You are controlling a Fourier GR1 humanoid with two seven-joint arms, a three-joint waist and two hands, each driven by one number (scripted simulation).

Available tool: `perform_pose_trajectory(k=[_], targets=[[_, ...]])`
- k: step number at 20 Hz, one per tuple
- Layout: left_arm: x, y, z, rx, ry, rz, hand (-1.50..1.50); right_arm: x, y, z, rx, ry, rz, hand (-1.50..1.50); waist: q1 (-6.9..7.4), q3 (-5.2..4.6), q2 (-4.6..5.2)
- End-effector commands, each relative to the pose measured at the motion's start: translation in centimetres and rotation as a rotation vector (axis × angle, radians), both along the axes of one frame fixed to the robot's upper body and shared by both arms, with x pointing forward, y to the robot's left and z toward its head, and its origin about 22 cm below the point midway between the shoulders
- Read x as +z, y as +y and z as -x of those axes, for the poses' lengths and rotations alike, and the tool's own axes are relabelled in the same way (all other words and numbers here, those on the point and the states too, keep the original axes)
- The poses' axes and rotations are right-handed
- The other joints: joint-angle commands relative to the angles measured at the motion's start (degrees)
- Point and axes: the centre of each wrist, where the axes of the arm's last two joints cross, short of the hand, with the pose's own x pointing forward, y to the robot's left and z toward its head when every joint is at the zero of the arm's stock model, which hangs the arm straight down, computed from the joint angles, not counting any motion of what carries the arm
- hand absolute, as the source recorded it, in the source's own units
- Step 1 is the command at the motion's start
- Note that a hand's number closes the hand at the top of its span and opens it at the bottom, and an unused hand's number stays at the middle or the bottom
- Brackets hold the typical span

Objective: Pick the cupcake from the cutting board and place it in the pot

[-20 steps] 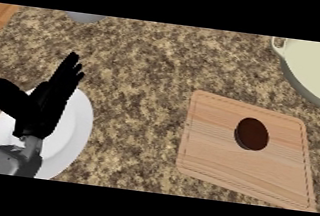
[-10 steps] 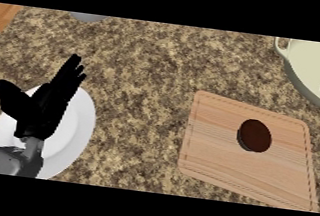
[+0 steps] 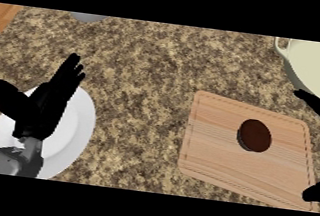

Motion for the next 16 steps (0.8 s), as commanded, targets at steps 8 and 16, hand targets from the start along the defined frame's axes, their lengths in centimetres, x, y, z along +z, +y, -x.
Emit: perform_pose_trajectory(k=[8, 16], targets=[[0.2, 0.6, 0.4, 0.014, -0.003, -0.003, 0.00, -4.6, 1.7, 0.8, -0.051, 0.022, 0.045, -1.50, -0.34, 0.03, -0.08], [-0.5, 0.2, -0.1, 0.005, 0.009, -0.006, 0.00, -3.8, 4.4, -0.1, -0.065, -0.005, 0.009, -1.50, -0.23, 0.01, -0.04]])
